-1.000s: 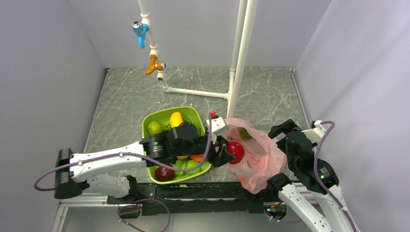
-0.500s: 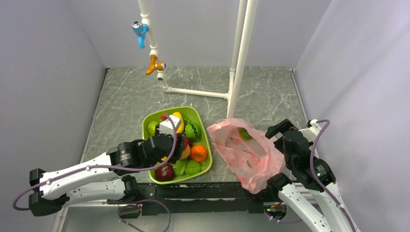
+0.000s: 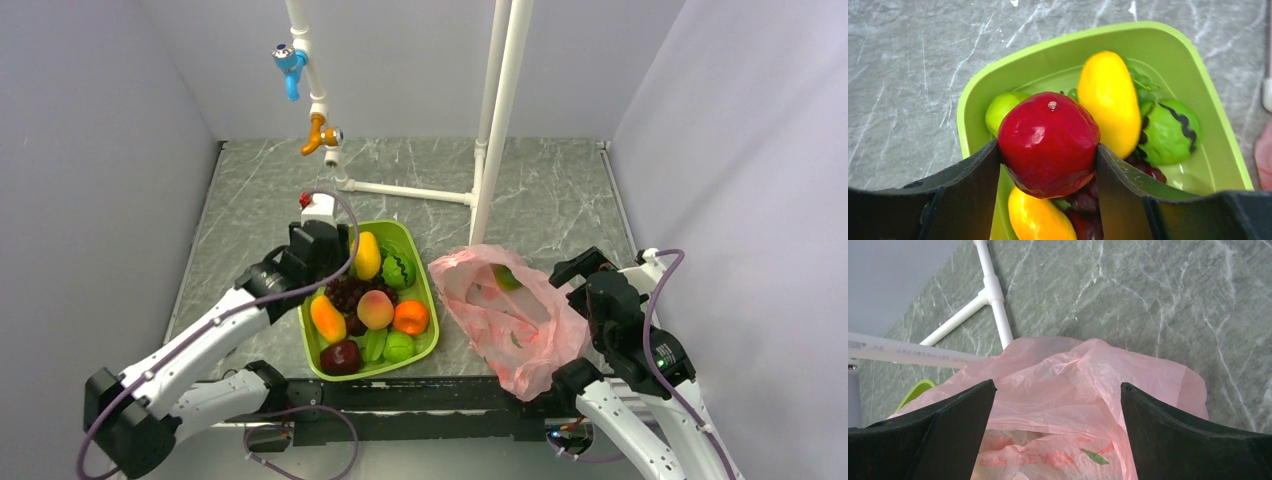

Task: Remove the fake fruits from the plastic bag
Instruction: Place the fake fruit in the bin.

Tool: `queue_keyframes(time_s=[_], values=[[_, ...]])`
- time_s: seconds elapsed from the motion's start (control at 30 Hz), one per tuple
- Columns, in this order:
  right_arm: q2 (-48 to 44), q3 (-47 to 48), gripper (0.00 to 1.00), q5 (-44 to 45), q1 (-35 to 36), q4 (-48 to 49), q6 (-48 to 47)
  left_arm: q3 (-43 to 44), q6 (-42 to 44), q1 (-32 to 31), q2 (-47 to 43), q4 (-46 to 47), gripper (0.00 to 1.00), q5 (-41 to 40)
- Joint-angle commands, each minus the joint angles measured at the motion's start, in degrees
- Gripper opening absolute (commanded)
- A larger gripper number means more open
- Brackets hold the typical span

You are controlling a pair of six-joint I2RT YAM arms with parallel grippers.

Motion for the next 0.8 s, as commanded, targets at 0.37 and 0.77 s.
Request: queue_keyframes(time_s=[0.37, 0.77], values=[[-1.4, 0.8, 1.0, -0.5, 0.0, -0.9, 0.8, 3.8, 1.1, 13.6, 18.8, 13.6, 0.48, 22.3], [-1.1, 0.7, 1.0, -1.3, 0.0, 0.0, 0.1, 3.4, 0.6, 13.6, 15.3, 10.1, 0.89, 18.7]])
